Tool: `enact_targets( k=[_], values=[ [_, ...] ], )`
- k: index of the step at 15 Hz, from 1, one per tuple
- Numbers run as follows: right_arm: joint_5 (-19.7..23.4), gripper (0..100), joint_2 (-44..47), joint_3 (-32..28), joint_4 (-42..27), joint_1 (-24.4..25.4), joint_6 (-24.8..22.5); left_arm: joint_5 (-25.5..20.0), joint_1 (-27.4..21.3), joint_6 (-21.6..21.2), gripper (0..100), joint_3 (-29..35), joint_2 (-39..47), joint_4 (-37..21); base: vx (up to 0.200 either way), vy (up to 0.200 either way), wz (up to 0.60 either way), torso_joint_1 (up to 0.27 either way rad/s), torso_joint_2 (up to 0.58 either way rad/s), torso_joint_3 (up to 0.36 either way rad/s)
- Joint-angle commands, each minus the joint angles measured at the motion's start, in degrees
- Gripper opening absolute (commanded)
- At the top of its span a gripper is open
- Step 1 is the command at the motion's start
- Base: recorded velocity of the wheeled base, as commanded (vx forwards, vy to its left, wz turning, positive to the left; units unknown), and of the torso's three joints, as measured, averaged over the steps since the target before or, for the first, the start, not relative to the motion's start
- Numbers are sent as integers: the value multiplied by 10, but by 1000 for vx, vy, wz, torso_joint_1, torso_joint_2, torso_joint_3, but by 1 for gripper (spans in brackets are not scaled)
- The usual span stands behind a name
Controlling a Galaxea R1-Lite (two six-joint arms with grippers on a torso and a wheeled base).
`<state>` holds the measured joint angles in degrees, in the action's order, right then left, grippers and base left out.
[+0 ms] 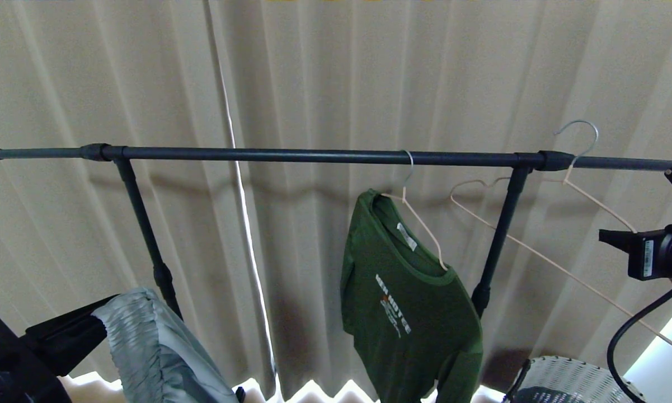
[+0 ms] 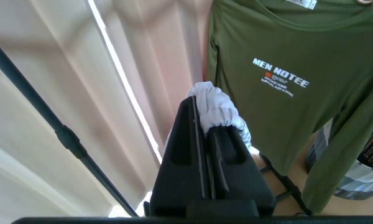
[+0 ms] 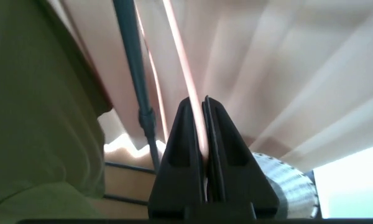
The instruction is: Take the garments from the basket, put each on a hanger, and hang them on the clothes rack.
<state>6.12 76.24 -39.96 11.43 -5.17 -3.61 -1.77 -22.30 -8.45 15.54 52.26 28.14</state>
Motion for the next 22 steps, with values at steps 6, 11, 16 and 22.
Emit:
enact_targets(
  k=[6,11,16,22],
  values=[
    [-11,0,-69,51,1,-1,-9,1,2,-15,0,-1,-1,0,-100,0,0,4,4,0],
    [-16,0,-83,69,1,-1,-18,1,2,-16,0,-1,-3,1,-200,0,0,-5,-3,1],
    [-28,0,-90,85,1,-1,-18,0,1,-17,0,-5,-8,0,-200,0,0,3,3,4],
    [-28,0,-89,96,1,-1,-18,0,1,-19,0,-7,-8,0,0,0,0,0,0,0]
  ],
)
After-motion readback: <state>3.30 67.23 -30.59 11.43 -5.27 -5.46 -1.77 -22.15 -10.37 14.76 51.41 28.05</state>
